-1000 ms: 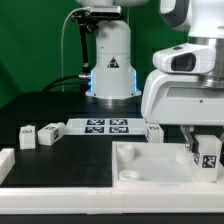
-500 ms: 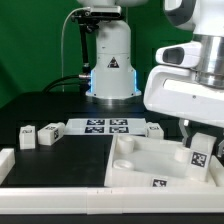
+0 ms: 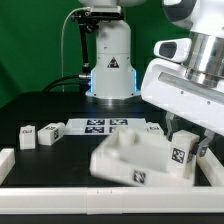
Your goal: Assemble one leg
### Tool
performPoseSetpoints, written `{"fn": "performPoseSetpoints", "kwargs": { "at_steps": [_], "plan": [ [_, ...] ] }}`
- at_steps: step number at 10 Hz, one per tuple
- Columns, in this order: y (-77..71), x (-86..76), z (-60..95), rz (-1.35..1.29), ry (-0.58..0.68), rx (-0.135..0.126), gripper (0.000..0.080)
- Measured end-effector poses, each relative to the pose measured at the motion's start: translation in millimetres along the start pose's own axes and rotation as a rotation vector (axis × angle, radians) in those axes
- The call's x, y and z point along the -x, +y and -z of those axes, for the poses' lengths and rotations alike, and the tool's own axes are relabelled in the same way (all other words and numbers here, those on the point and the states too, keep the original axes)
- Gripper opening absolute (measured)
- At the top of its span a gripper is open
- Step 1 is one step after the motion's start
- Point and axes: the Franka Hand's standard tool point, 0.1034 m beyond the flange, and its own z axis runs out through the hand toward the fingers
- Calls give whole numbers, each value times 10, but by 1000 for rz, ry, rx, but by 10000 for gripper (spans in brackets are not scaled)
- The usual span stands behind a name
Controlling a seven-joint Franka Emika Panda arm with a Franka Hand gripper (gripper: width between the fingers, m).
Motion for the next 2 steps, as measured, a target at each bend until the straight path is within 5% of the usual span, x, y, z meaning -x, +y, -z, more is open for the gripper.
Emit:
{"fn": "performPoseSetpoints", "kwargs": {
  "at_steps": [2],
  "plan": [
    [-2, 2, 0, 0, 0, -1, 597]
  ]
}}
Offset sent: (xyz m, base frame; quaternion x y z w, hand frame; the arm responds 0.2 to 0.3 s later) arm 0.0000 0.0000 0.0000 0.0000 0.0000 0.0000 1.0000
